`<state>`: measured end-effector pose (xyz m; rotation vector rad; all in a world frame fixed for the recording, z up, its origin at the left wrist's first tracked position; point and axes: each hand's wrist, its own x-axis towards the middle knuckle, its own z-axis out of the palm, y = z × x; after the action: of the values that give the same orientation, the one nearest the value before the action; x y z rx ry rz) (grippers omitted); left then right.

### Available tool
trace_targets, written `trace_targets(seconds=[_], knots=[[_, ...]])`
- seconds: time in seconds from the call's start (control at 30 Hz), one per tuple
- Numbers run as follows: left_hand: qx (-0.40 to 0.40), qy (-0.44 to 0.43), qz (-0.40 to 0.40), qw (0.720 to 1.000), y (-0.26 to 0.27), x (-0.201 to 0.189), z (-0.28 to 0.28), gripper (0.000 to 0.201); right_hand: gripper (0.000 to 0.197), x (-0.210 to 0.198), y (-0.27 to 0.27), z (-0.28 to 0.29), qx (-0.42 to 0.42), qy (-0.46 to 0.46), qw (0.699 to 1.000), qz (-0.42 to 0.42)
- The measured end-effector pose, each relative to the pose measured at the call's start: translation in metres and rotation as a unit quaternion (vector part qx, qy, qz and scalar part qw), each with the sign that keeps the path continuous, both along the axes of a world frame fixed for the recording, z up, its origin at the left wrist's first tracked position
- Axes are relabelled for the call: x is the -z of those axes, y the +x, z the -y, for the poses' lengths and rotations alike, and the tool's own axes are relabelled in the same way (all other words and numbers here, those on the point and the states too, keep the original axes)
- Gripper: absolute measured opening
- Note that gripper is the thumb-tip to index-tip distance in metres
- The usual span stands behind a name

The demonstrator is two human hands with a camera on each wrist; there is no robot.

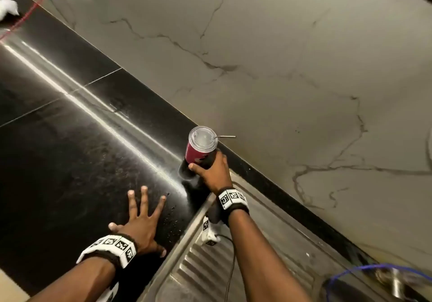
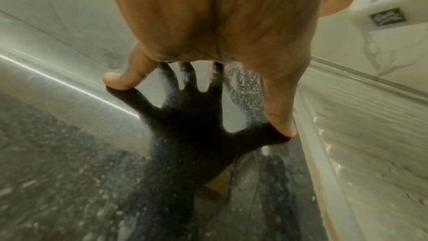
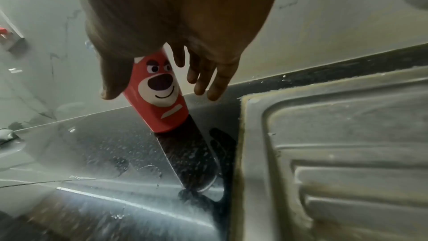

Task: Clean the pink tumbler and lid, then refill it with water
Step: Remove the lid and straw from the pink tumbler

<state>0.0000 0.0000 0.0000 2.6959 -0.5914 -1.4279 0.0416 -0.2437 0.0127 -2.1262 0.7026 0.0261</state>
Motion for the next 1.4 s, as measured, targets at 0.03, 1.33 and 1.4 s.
trace_targets(seconds=[0.03,1.33,1.4], knots=[[0.008,-0.014,0.005,1.000,0.001,0.004,0.002,0.153,0.106,0.002,0.007,-0.001,0.012,0.004,1.000,0.020],[-0.029,-0.047,0.160,0.986,-0.022,0.021,0.007,0.131,0.091,-0.039,-0.295,0.043,0.143,0.031,0.975,0.167],[-0.019,-0.073,0.184,0.980,-0.048,0.018,0.024,0.099,0.094,-0.037,-0.325,0.045,0.146,0.023,0.976,0.160]])
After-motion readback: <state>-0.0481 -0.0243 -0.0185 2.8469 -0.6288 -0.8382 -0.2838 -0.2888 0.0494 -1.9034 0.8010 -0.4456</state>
